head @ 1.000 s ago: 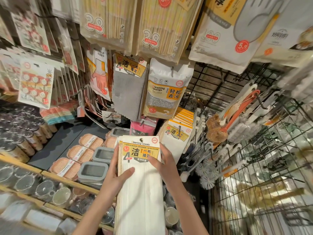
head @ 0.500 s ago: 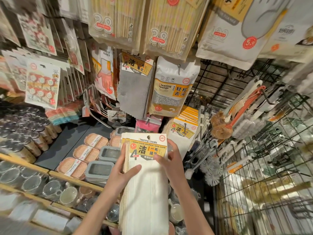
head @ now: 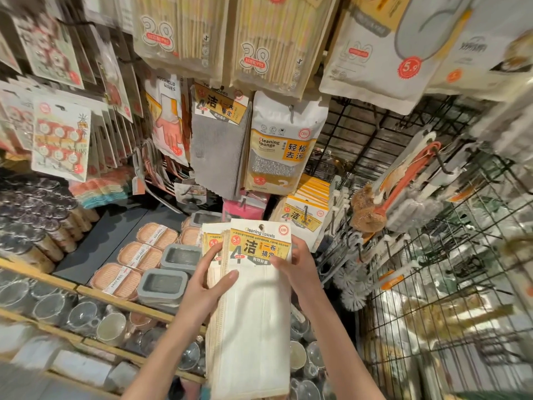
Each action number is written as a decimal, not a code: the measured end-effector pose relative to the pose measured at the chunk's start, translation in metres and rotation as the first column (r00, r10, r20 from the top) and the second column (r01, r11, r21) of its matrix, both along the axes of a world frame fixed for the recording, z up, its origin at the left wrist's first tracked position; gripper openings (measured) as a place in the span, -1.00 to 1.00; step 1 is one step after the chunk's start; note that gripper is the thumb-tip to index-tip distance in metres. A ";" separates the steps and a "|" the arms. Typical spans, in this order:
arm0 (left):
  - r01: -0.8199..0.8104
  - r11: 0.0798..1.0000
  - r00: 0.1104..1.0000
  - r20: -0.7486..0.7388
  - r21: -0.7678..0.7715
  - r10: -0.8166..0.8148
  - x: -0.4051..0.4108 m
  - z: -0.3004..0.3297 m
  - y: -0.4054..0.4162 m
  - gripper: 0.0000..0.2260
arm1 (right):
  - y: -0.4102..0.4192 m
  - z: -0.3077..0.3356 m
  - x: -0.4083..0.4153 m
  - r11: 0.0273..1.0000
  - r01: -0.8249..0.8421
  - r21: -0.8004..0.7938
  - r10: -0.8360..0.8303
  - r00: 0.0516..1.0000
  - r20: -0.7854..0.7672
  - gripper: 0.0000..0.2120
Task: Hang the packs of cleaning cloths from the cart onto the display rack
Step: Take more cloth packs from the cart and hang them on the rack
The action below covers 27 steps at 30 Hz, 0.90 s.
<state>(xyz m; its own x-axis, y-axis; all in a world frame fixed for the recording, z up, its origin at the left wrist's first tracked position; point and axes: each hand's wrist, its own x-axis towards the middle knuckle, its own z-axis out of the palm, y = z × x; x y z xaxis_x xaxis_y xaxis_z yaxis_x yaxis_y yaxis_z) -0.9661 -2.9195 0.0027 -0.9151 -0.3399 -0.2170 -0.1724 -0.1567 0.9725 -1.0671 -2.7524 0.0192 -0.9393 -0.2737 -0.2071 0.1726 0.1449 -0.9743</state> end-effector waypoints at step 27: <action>-0.084 0.988 0.996 -0.044 -0.131 0.079 -0.017 0.004 0.006 -0.46 | 0.053 -0.020 -0.051 0.990 0.125 0.065 -0.116 0.986 -0.118 -0.57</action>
